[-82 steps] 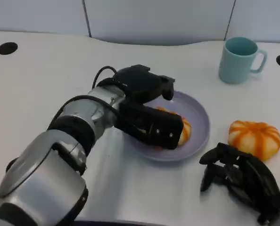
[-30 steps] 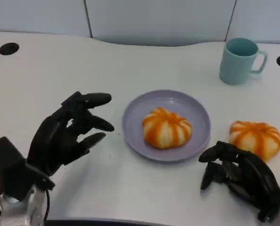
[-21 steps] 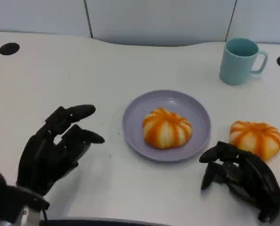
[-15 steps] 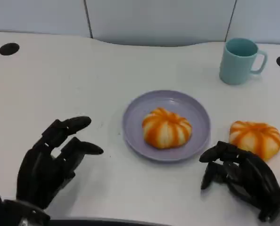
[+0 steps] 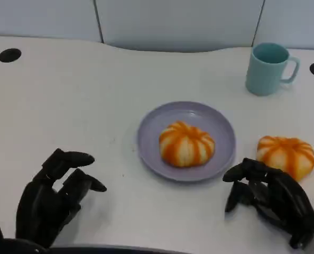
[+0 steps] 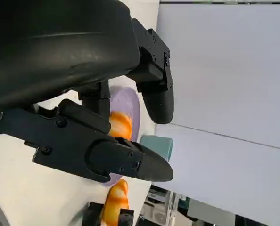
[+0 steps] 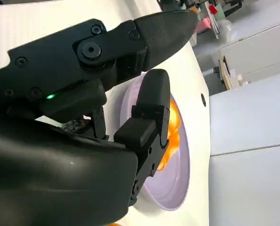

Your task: Grasp the bread from the table and place it into the plate.

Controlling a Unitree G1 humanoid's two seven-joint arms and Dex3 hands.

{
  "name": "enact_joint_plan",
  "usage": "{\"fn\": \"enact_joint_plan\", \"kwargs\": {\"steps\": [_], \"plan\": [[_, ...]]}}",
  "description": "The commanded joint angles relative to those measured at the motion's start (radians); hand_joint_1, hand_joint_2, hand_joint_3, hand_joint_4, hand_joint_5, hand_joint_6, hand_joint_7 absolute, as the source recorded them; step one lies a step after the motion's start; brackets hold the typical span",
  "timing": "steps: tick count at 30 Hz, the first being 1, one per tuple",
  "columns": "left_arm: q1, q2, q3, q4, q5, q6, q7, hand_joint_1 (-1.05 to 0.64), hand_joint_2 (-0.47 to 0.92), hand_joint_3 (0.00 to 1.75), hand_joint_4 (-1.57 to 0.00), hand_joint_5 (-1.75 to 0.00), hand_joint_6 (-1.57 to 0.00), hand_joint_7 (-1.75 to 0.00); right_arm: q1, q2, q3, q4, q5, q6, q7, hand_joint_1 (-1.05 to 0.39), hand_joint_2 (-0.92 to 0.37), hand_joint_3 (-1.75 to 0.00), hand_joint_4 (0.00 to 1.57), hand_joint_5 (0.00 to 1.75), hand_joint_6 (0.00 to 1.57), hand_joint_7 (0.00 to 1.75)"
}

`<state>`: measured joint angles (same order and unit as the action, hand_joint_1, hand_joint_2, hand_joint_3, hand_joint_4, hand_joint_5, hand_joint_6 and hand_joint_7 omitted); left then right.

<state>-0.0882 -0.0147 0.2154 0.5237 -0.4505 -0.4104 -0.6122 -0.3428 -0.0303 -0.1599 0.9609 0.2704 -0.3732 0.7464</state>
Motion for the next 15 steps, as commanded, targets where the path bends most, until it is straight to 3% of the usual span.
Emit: {"fn": "enact_joint_plan", "kwargs": {"steps": [1, 7, 15], "plan": [[0.027, -0.01, 0.022, 0.017, -0.008, 0.003, 0.016, -0.7, 0.92, 0.11, -0.43, -1.75, -0.29, -1.57, 0.034, -0.015, -0.005, 0.014, -0.007, 0.009, -0.009, -0.56, -0.92, -0.1, 0.61, 1.54, 0.73, 1.02], [0.029, -0.018, 0.042, 0.027, -0.028, 0.031, 0.004, -0.64, 0.92, 0.12, -0.5, -1.75, -0.24, -1.7, 0.031, -0.018, -0.009, 0.032, -0.004, 0.002, 0.003, -0.6, -0.92, -0.1, 0.6, 1.55, 0.73, 1.01], [0.028, -0.025, 0.053, 0.031, -0.047, 0.059, -0.01, -0.67, 0.92, 0.09, -0.47, -1.75, -0.28, -1.62, 0.043, -0.02, -0.002, 0.012, -0.014, 0.008, -0.015, -0.6, -0.92, -0.08, 0.58, 1.54, 0.73, 1.0]]}}
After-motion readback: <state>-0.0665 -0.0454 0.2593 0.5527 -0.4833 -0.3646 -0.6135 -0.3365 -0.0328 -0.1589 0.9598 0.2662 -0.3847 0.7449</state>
